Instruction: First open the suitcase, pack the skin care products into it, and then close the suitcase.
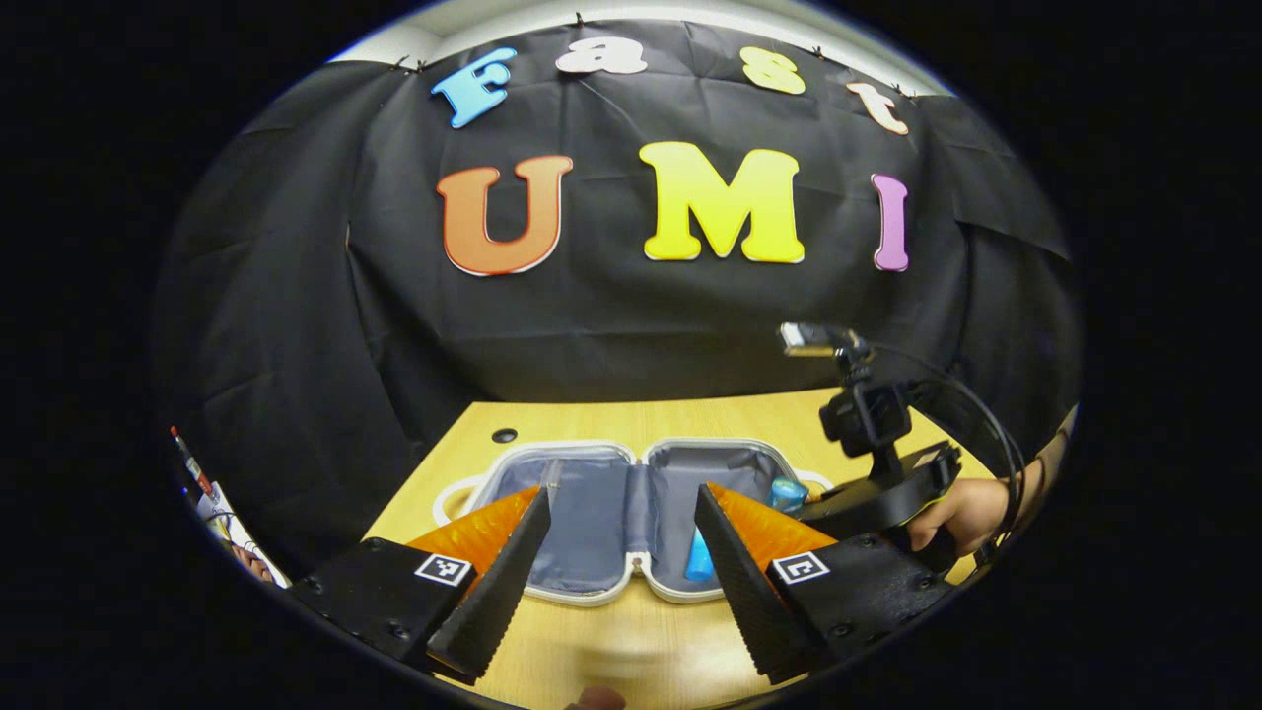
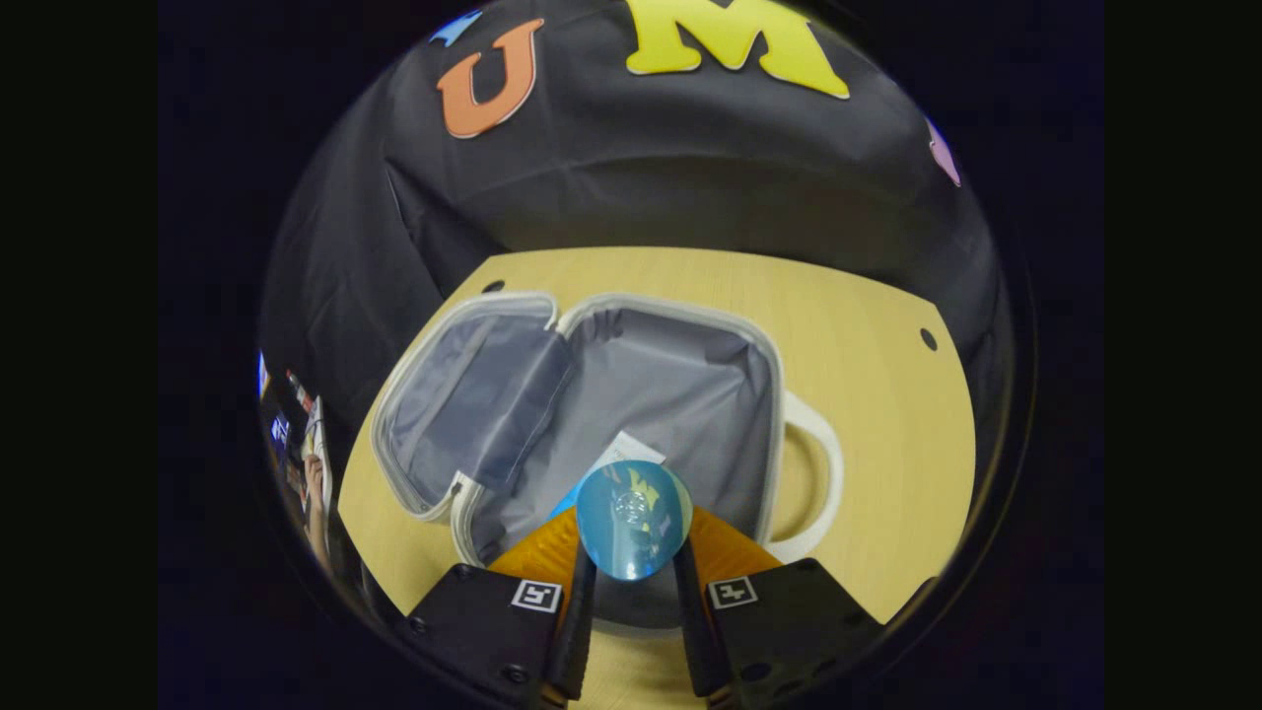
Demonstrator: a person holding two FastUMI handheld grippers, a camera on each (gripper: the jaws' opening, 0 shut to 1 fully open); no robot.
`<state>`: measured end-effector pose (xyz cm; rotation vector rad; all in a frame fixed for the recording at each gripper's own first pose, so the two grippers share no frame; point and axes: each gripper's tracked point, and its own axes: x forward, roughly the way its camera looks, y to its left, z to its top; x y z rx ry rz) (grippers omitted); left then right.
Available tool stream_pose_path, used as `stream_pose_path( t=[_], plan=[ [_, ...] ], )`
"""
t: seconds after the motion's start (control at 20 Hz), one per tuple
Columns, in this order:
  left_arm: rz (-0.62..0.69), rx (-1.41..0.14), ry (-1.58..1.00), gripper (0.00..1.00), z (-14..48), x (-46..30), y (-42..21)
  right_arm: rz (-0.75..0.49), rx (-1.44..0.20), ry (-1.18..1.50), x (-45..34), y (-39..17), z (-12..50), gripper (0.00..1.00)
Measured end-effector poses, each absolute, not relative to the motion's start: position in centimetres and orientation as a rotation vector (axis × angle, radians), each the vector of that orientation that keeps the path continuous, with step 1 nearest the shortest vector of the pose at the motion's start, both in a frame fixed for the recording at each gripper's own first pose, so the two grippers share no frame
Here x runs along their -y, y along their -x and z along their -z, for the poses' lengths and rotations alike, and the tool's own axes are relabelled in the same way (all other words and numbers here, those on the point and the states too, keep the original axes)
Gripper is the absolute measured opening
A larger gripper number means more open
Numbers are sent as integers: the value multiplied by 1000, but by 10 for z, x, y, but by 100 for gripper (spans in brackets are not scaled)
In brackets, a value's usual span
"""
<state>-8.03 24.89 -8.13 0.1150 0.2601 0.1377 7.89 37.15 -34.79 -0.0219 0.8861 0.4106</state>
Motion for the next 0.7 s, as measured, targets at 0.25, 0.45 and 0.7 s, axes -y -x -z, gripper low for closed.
stream_pose_path(
  t=[0.25,0.45,0.7],
  plan=[
    [-173,-232,-89,95,84,-285,88,-372,-886,31,-376,-92,348,34],
    [-222,-246,-30,95,92,-312,95,-267,-940,-39,-369,-118,366,34],
    [-293,-268,47,95,103,-345,92,-192,-991,-81,-364,-129,385,37]
  ],
)
